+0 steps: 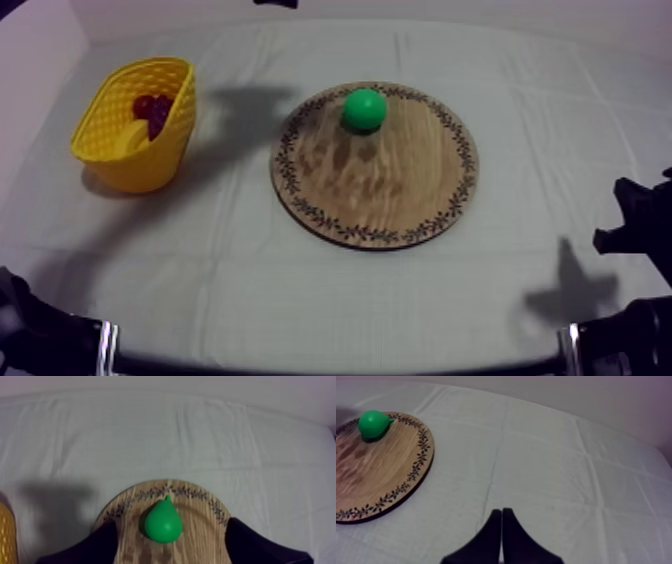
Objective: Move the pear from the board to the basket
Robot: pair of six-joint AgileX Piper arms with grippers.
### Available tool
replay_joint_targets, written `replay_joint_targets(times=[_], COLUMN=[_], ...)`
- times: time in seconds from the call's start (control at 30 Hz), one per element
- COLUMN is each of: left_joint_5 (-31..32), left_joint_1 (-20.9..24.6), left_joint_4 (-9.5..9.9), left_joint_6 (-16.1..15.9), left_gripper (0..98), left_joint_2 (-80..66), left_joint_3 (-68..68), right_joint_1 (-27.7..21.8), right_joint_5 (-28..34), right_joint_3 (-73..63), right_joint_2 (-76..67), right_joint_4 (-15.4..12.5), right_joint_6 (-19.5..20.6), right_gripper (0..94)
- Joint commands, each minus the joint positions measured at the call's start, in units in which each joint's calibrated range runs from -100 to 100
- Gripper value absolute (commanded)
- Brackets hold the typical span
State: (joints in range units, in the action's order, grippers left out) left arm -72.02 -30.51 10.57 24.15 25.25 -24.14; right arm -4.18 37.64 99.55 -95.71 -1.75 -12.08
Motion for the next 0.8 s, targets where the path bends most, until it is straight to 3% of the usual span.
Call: replay_joint_targets(times=[0.0,0.1,0.27,0.47,0.77], left_joint_5=[-0.8,-1.2,-1.1,-1.4,-2.4], left_joint_1=[0.1,0.1,0.0,-0.3,0.0], left_joint_4=[-1.47,-1.95,-1.47,-0.56,-1.43], left_joint_6=[-6.9,-7.5,-6.8,-5.1,-4.2], left_gripper=[82.6,73.5,68.3,76.3,79.5], left_joint_2=[0.3,0.7,1.0,1.6,4.2], left_joint_3=[-0.3,-0.5,-0.6,-0.7,-1.1], right_joint_1=[0.0,0.0,0.0,0.0,0.0], right_joint_5=[0.0,0.0,0.0,0.0,0.0], right_joint_3=[0.0,0.0,0.0,0.0,0.0], right_joint_2=[0.0,0.0,0.0,0.0,0.0], right_joint_4=[0.0,0.0,0.0,0.0,0.0], right_joint_6=[-0.1,0.0,0.0,0.0,0.0], right_gripper=[0.3,0.3,0.3,0.3,0.3])
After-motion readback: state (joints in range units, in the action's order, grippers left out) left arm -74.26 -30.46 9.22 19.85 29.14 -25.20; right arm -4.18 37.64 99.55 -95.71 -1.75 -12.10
